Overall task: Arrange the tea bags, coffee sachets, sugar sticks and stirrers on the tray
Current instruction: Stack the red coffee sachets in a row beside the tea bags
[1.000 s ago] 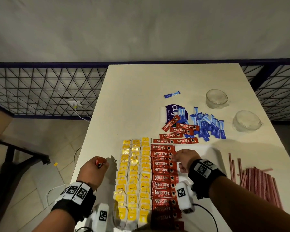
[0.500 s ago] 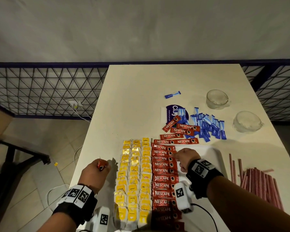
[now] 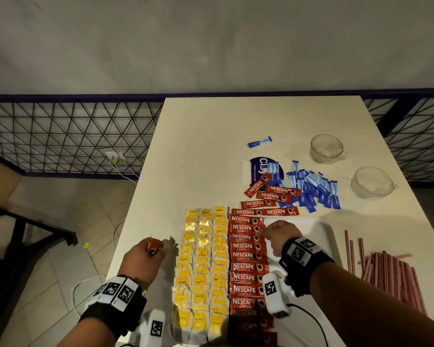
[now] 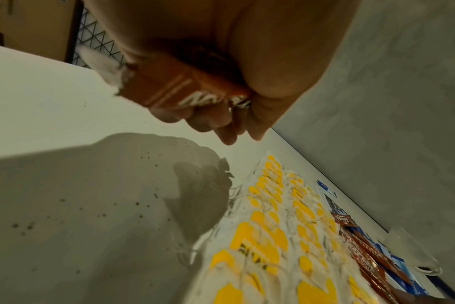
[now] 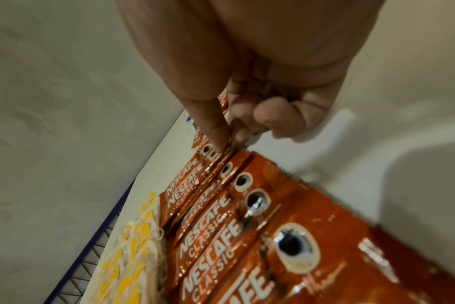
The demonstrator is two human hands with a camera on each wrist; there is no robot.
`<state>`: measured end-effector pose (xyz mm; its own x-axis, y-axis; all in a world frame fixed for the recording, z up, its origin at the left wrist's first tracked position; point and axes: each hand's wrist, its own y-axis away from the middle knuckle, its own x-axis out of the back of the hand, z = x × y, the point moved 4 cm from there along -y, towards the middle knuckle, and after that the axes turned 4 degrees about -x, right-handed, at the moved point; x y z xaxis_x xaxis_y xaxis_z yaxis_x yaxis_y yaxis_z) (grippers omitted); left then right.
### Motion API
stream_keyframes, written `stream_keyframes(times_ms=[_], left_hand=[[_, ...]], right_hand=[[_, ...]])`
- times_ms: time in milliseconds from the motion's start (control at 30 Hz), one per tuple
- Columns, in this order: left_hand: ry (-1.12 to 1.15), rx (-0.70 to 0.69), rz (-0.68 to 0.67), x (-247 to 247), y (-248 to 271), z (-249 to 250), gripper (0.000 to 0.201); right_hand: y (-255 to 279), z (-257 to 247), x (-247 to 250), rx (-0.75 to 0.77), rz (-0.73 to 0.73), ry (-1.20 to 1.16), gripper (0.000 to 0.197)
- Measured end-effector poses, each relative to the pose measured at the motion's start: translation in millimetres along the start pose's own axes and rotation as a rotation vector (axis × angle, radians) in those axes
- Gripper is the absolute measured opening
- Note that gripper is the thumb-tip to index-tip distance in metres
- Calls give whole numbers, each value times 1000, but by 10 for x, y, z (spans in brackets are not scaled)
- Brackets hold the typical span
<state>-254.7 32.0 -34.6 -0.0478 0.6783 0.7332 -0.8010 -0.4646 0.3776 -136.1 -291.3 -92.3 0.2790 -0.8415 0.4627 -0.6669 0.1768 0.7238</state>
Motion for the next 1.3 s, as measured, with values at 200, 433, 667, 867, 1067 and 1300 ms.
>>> stream_keyframes(times_ms=[200,433,667,867,1067,1300], left_hand=[[31,0,-8,13,3,0,8],[308,-182,-273,-5,297,660,6],[91,-468,-362,-256,325,1175,30],[-235,-578,-217,-279,271,1274,33],[-75,-499,-282,-274,282,1276,24],[400,-339,-413,-153,248,1024,23]], right_hand=[[20,-27,32,19,22,46,27],[527,-429,111,370,18,21,20],[1213,-829,-239,733,-362,72,14],[1226,-821,-192,756,-288,60,12],[1245,-780,-169,804,-282,83,15],[1114,-748,11,667,-317,-166,13]])
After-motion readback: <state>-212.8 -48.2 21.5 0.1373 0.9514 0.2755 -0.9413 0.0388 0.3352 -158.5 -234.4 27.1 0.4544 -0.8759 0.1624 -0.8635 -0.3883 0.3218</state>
